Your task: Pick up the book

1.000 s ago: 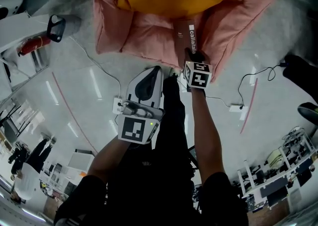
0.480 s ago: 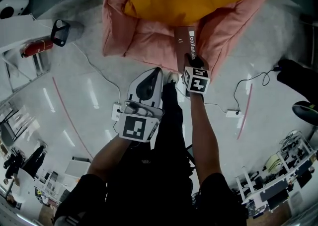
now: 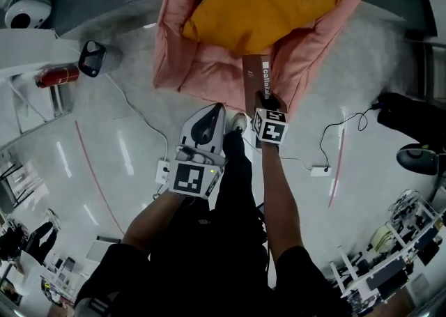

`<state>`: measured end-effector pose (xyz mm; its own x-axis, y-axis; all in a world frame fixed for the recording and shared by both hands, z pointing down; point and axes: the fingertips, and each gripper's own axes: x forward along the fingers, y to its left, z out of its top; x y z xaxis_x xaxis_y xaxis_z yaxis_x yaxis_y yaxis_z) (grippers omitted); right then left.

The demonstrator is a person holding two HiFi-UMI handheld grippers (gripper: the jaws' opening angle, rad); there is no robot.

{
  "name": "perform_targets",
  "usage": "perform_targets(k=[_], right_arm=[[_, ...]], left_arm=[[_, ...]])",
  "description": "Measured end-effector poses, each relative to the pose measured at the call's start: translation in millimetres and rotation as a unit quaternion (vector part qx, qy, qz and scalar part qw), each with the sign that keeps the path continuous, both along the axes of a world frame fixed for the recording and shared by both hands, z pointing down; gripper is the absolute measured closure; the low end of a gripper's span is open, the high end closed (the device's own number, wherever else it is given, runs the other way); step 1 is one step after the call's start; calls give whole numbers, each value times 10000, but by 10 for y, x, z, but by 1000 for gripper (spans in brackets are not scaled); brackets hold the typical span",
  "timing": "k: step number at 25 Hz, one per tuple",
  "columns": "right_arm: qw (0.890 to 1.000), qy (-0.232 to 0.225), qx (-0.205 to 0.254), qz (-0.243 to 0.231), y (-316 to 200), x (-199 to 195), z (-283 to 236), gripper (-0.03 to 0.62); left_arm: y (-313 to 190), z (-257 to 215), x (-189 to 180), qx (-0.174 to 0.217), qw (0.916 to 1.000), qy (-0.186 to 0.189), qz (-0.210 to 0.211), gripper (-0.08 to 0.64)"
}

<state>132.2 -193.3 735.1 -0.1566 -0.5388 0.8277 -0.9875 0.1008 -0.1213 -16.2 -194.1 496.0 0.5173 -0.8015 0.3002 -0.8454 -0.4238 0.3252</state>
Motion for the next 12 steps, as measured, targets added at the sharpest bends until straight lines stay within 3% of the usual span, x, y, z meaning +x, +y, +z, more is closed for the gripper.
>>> perform_targets(k=[12], right_arm=[[9992, 62, 274, 276, 235, -192, -702, 449]], left_arm=[[234, -523, -288, 225, 9995, -28, 214, 552]])
